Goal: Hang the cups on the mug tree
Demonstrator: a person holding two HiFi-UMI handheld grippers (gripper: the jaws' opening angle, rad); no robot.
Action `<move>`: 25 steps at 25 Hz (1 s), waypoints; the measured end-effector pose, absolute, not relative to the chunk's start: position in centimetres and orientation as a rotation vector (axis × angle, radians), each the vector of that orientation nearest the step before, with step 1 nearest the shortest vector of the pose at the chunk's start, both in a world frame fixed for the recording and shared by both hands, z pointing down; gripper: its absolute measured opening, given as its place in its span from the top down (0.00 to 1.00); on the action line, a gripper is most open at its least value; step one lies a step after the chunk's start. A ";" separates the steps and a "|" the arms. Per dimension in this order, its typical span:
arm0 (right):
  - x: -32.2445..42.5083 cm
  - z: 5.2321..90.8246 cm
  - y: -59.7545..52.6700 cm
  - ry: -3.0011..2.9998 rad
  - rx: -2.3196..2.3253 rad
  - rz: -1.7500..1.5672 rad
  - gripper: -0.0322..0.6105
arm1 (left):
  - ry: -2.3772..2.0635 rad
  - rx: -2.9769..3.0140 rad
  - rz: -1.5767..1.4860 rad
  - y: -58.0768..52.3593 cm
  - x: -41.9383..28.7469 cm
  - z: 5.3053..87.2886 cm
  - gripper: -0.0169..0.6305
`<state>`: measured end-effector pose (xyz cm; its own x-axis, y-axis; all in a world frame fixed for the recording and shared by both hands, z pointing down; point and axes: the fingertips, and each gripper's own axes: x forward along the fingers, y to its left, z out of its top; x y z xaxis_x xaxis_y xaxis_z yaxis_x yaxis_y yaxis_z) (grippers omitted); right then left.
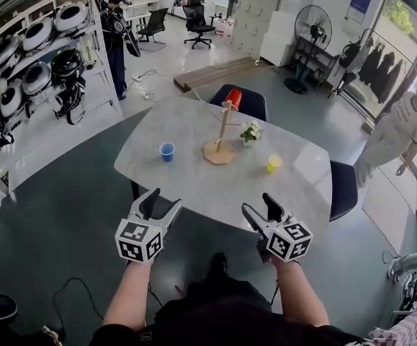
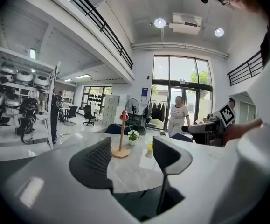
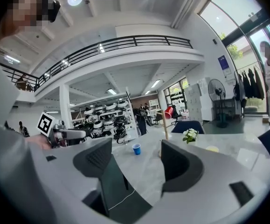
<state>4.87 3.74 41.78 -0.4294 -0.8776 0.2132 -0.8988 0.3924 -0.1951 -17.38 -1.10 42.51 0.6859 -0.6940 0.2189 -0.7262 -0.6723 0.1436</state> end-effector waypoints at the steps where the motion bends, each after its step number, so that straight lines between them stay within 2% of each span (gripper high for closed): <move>1: 5.2 41.9 3.1 -2.559 1.639 0.434 0.48 | -1.142 2.675 0.220 -1.6 -17.0 42.7 0.54; 11: 10.8 43.8 -6.5 -2.539 1.638 0.425 0.48 | -1.141 2.653 0.256 -11.3 -12.1 43.6 0.54; 16: 15.4 47.6 -11.3 -2.446 1.654 0.424 0.48 | -1.143 2.642 0.272 -15.9 -8.5 44.0 0.54; 25: 20.3 50.0 -15.4 -2.393 1.762 0.405 0.48 | -1.098 2.653 0.281 -19.8 -3.4 45.5 0.55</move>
<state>20.27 -15.40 49.99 -0.3031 -0.9137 0.2709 -0.9519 0.2769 -0.1310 -3.41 -19.80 45.51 0.6965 -0.6638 0.2726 -0.7132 -0.6823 0.1607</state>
